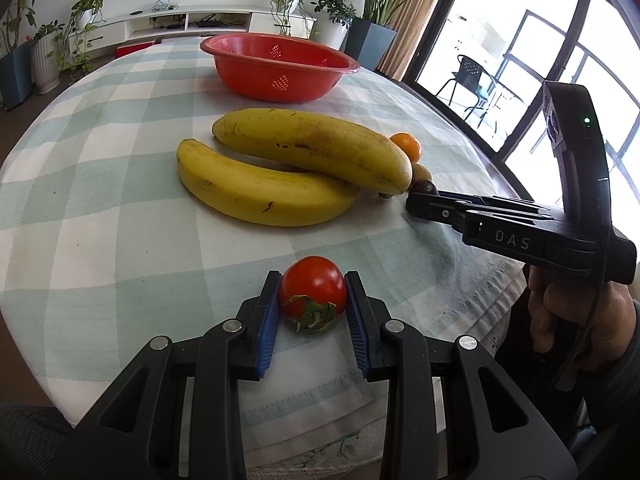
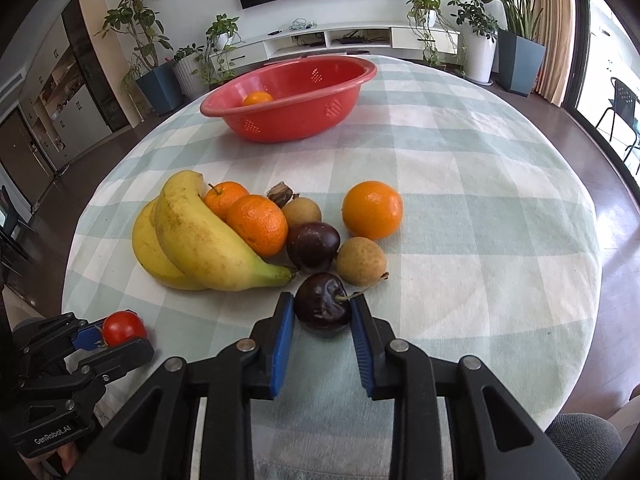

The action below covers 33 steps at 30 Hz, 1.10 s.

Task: Organize fruits
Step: 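Hold the tomato in the left gripper while the right gripper grasps a dark cherry, then carry the tomato and cherry with both grippers over the red bowl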

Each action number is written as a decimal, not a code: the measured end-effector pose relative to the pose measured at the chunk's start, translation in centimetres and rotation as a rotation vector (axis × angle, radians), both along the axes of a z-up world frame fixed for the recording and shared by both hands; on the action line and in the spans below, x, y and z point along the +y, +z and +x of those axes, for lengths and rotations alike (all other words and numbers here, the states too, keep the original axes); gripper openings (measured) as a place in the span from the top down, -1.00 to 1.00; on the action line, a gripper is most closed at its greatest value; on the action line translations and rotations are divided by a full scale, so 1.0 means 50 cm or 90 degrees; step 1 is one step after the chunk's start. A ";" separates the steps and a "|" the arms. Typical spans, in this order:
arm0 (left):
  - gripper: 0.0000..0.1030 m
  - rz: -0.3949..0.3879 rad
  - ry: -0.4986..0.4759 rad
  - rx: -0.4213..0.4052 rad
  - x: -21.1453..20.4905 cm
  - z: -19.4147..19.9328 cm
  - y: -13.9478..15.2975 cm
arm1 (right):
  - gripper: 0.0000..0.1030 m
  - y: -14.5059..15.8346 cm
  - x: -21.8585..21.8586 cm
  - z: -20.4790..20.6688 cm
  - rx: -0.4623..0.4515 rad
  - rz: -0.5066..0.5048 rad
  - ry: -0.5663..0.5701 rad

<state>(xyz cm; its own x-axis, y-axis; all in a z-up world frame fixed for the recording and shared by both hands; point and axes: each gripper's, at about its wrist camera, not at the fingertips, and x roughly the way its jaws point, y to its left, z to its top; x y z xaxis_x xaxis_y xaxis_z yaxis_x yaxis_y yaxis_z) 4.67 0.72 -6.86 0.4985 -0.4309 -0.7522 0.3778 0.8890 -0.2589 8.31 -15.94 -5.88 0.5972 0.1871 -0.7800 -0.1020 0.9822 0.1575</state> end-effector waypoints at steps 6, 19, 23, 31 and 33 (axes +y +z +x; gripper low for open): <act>0.43 -0.001 0.000 -0.001 -0.002 -0.001 0.001 | 0.40 0.028 -0.006 -0.029 -0.011 0.025 0.009; 0.43 -0.035 0.007 -0.010 0.010 0.011 0.044 | 0.40 0.109 -0.016 -0.035 -0.079 0.047 0.037; 0.43 -0.041 0.015 -0.031 0.032 0.030 0.087 | 0.40 0.144 -0.031 -0.005 -0.106 0.040 0.040; 0.43 -0.005 0.015 -0.092 0.039 0.131 0.187 | 0.40 0.210 -0.037 0.076 -0.161 0.020 0.064; 0.43 0.009 0.010 -0.106 0.038 0.162 0.212 | 0.40 0.219 -0.035 0.094 -0.166 0.022 0.071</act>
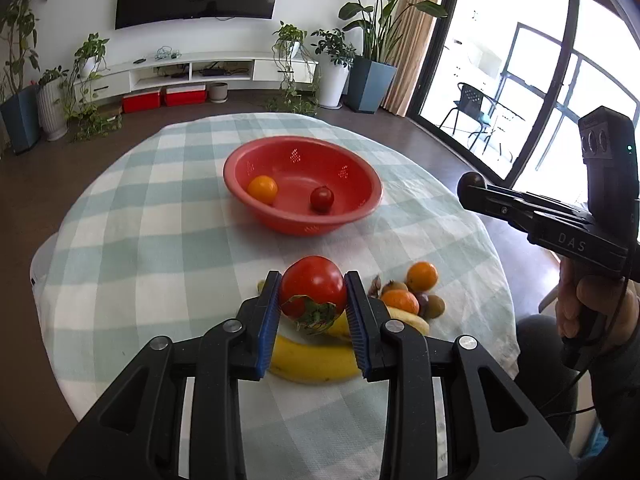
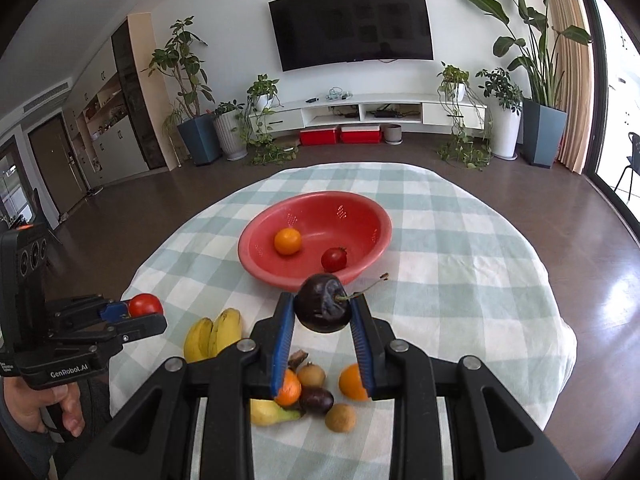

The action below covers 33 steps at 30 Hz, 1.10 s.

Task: Organize fruits
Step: 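Carry the tomato and cherry with both grippers over the red bowl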

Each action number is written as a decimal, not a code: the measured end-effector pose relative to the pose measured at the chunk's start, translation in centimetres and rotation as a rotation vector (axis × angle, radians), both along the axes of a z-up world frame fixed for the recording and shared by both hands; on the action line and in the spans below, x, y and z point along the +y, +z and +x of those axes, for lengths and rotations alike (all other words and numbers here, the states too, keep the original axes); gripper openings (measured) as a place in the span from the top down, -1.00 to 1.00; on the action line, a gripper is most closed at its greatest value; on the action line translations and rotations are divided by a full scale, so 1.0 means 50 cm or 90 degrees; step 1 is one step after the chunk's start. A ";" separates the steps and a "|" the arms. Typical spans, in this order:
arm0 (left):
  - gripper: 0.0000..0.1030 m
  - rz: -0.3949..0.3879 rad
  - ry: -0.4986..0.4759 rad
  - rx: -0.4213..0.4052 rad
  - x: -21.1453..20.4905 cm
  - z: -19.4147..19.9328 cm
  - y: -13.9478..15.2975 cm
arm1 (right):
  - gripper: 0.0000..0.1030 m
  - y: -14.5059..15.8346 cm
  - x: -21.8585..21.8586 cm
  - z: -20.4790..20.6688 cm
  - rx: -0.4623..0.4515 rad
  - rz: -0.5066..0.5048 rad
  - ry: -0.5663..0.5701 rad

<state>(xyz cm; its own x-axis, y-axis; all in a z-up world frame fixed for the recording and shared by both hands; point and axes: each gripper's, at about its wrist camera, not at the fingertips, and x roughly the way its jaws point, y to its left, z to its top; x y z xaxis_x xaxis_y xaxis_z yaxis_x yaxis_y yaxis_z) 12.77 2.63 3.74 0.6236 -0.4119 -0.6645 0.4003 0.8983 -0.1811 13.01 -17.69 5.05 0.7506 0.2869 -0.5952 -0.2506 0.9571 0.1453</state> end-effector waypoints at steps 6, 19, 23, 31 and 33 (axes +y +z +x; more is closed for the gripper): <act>0.43 0.025 -0.024 -0.009 -0.036 0.101 0.037 | 0.40 0.004 0.010 0.055 0.002 -0.002 0.024; 0.43 0.124 -0.056 0.049 -0.142 0.308 -0.035 | 0.40 -0.041 0.030 0.239 0.091 -0.009 0.060; 0.43 0.147 -0.066 0.068 -0.161 0.343 -0.075 | 0.40 -0.073 0.034 0.304 0.131 -0.002 0.057; 0.43 0.177 -0.075 0.078 -0.185 0.390 -0.130 | 0.40 -0.128 0.048 0.373 0.177 -0.012 0.050; 0.43 0.185 -0.078 0.078 -0.190 0.396 -0.139 | 0.40 -0.141 0.052 0.382 0.188 -0.021 0.048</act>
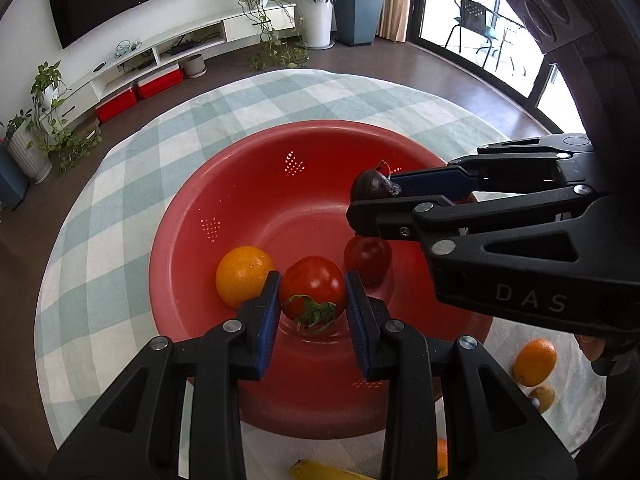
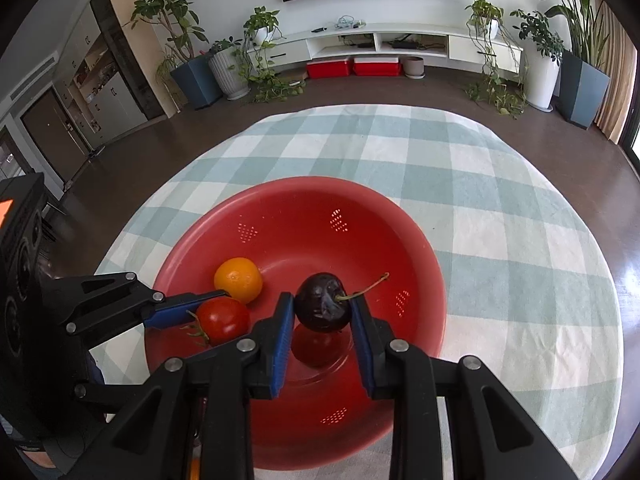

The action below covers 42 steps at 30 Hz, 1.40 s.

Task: Organize fruits
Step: 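Carry the tomato and cherry with both grippers over the red bowl, then open both grippers to release the tomato and cherry into the bowl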

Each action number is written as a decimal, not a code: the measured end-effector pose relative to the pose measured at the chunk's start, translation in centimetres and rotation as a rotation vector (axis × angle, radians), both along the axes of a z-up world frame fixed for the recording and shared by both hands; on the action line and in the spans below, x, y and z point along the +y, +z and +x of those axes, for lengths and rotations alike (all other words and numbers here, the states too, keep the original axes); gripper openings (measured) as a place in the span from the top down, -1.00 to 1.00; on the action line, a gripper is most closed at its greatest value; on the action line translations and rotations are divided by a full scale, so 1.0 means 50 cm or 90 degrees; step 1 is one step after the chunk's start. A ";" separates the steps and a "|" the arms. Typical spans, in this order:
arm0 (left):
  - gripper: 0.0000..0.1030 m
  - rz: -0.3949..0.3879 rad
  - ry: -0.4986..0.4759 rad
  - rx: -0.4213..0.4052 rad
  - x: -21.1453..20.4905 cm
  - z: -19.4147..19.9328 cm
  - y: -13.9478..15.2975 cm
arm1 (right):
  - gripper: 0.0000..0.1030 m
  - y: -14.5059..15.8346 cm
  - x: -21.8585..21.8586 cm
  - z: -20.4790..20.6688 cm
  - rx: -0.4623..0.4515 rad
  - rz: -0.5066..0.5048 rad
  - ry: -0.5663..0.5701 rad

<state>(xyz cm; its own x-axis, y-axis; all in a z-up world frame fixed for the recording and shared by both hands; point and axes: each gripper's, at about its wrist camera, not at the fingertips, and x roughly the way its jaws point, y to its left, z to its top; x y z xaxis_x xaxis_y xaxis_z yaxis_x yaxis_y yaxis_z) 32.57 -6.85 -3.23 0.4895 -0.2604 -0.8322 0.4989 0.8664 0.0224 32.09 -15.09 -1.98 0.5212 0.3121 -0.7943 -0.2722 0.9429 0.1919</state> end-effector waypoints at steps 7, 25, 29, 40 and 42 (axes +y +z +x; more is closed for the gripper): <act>0.43 0.009 0.004 -0.001 -0.003 0.011 -0.024 | 0.39 -0.021 0.012 0.017 0.008 -0.031 0.002; -0.16 0.017 0.029 -0.065 0.032 -0.029 0.033 | 0.19 0.037 -0.002 -0.055 -0.048 -0.026 -0.002; -0.25 0.001 0.042 -0.094 0.057 -0.068 0.077 | -0.05 0.077 -0.027 -0.136 -0.096 -0.015 -0.007; -0.49 -0.080 0.044 -0.130 0.187 -0.352 0.102 | -0.36 0.056 -0.010 -0.410 -0.150 0.045 0.070; -0.49 -0.102 0.060 -0.118 0.214 -0.400 0.095 | -0.34 0.045 0.015 -0.428 -0.143 0.029 0.093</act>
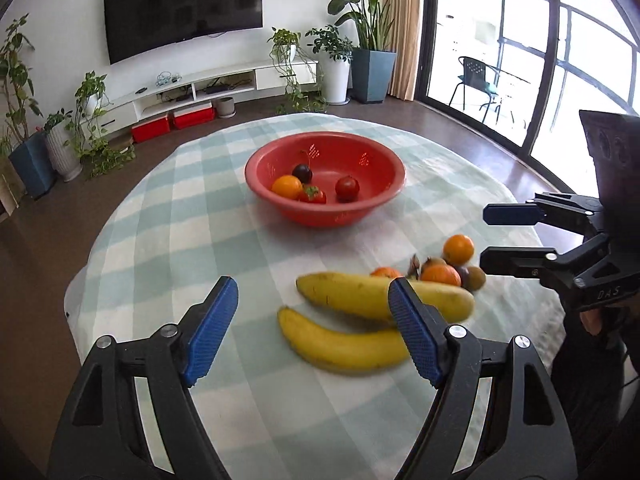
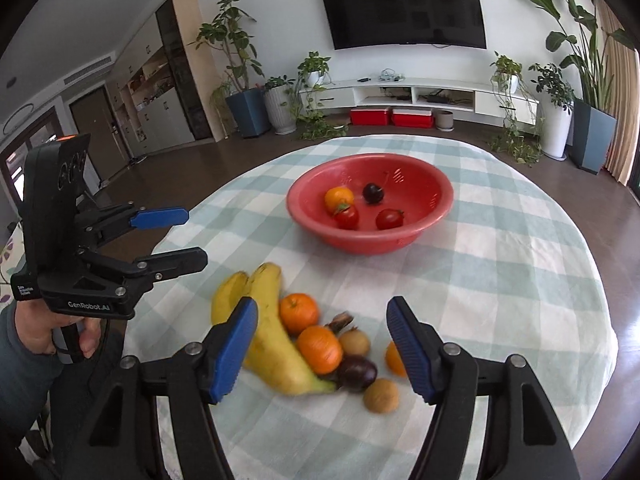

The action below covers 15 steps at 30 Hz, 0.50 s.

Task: Organize fruits
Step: 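Open both grippers to release the tomato and cherry into the bowl, then grasp the larger banana at its middle with the right gripper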

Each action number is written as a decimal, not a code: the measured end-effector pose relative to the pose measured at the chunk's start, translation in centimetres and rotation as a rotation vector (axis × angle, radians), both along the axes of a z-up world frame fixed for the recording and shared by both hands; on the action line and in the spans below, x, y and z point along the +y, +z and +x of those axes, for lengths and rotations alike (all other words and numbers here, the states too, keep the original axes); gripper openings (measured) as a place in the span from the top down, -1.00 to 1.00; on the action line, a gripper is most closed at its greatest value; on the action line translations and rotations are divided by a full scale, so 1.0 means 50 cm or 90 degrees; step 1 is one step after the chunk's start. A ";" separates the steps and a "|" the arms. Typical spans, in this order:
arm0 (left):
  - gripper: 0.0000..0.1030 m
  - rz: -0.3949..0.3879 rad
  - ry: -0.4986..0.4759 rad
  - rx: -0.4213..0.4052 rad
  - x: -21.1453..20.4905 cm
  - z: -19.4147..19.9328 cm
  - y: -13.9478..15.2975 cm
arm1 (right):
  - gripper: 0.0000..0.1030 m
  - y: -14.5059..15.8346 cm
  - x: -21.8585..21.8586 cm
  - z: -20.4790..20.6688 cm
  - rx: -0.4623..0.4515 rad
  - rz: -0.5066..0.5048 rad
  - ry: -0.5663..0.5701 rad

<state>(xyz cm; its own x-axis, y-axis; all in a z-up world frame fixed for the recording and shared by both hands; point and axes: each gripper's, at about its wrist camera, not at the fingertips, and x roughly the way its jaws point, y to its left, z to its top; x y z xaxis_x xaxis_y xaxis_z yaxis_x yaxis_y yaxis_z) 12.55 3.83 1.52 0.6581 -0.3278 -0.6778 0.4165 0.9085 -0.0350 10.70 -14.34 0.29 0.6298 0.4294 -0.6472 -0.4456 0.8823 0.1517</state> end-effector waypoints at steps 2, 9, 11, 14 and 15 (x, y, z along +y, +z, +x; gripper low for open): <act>-0.49 -0.027 0.010 0.014 0.023 -0.045 -0.004 | -0.19 -0.007 0.030 -0.006 0.006 -0.027 0.028; -0.49 -0.056 0.001 0.034 0.052 -0.150 -0.023 | -0.06 -0.015 0.116 0.014 0.032 -0.103 0.092; -0.49 -0.061 -0.003 0.038 0.048 -0.163 -0.030 | 0.02 -0.027 0.135 0.024 0.048 -0.140 0.100; -0.49 -0.071 -0.007 0.047 0.042 -0.171 -0.042 | 0.06 -0.040 0.153 0.040 0.062 -0.185 0.106; -0.49 -0.078 -0.009 0.049 0.040 -0.173 -0.044 | 0.07 -0.044 0.158 0.046 0.068 -0.199 0.107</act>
